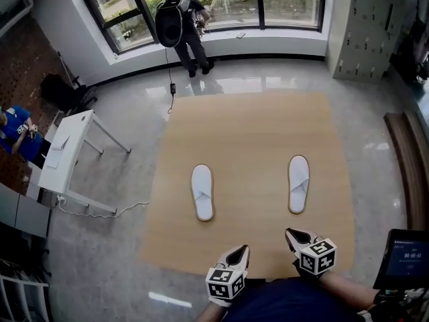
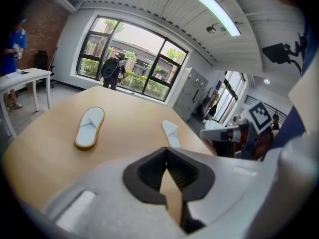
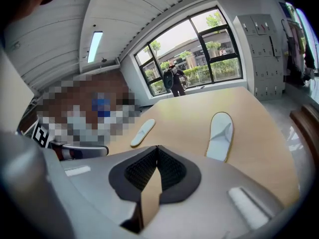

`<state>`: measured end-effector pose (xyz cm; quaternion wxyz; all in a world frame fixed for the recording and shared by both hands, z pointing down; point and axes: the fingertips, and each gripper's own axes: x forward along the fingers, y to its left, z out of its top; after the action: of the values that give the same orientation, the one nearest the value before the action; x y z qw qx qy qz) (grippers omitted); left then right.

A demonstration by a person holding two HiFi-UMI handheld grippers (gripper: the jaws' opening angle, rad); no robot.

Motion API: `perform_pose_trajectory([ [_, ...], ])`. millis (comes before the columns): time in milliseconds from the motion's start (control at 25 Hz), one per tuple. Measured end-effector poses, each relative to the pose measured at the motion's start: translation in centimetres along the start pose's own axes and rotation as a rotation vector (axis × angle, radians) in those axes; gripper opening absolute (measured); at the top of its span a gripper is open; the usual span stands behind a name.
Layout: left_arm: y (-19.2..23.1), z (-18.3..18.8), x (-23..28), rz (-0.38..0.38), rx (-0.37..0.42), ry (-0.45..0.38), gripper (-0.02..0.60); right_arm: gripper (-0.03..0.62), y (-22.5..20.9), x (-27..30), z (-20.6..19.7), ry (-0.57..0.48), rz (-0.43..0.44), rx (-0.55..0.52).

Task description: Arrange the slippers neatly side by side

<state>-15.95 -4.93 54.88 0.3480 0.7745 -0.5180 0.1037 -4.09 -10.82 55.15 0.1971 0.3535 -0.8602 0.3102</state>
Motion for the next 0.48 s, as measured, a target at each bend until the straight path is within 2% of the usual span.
perform_pose_trajectory([
  [240,2.3,0.9,1.7,-0.098,0.016,0.061,0.003,0.011,-0.3,0.9,0.4,-0.015,-0.099,0.036],
  [480,3.0,2.3,4.5,-0.184,0.028,0.095,0.003,0.011,-2.7,-0.5,0.9,-0.048,-0.221,0.088],
])
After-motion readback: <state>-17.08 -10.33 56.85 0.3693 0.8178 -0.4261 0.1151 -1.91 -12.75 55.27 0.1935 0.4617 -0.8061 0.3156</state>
